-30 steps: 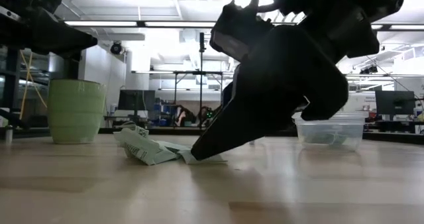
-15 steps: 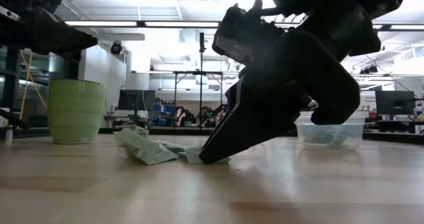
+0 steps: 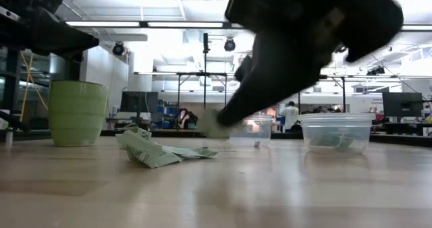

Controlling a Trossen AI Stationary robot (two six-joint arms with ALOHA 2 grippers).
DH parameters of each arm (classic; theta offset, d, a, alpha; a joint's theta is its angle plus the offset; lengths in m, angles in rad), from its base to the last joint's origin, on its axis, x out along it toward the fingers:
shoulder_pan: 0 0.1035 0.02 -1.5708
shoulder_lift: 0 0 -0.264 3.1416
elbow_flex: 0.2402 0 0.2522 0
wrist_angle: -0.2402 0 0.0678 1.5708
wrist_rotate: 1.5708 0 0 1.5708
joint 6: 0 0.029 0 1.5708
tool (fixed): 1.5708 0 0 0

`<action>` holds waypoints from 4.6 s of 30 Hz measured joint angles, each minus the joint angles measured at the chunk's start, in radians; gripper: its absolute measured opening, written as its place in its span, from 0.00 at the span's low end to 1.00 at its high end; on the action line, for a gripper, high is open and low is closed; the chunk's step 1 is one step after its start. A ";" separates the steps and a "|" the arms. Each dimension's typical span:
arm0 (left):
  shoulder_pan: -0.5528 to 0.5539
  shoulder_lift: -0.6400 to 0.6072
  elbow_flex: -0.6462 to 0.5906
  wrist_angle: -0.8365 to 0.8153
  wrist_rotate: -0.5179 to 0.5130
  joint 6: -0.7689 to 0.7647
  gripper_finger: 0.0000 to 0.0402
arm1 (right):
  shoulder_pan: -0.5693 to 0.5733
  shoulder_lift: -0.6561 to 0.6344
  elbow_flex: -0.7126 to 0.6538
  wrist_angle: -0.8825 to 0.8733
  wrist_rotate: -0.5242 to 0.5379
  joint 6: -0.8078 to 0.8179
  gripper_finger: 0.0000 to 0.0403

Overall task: Pick and place Stevia / Truvia into bins
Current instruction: Put the stevia packet into the bottom transparent container

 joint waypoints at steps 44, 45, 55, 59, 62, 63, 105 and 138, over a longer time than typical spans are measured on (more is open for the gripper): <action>0.000 0.000 0.000 0.000 -0.005 0.000 0.25 | -0.001 -0.359 0.001 -0.802 0.428 0.333 0.40; 0.000 0.000 0.000 0.000 -0.005 0.000 0.25 | -0.002 -0.359 0.001 -0.713 0.427 0.282 0.41; 0.000 0.000 0.000 0.000 -0.005 0.000 0.25 | -0.005 -0.219 0.002 -0.073 0.327 -0.143 0.41; 0.000 0.000 0.000 0.000 -0.005 0.000 0.25 | -0.023 -0.104 0.001 -0.034 0.282 -0.151 0.44; 0.000 0.000 0.000 0.000 -0.005 0.000 0.25 | -0.040 -0.025 0.001 0.013 0.273 -0.152 0.48; 0.000 0.000 0.000 0.000 -0.005 0.000 0.25 | -0.047 -0.004 0.001 0.037 0.270 -0.152 0.49; 0.000 0.000 0.000 0.000 -0.002 0.000 0.25 | -0.149 0.100 0.002 0.050 0.003 -0.055 0.24; 0.000 0.000 0.000 0.000 -0.005 0.000 0.25 | -0.117 -0.314 0.001 -0.607 0.126 0.020 0.01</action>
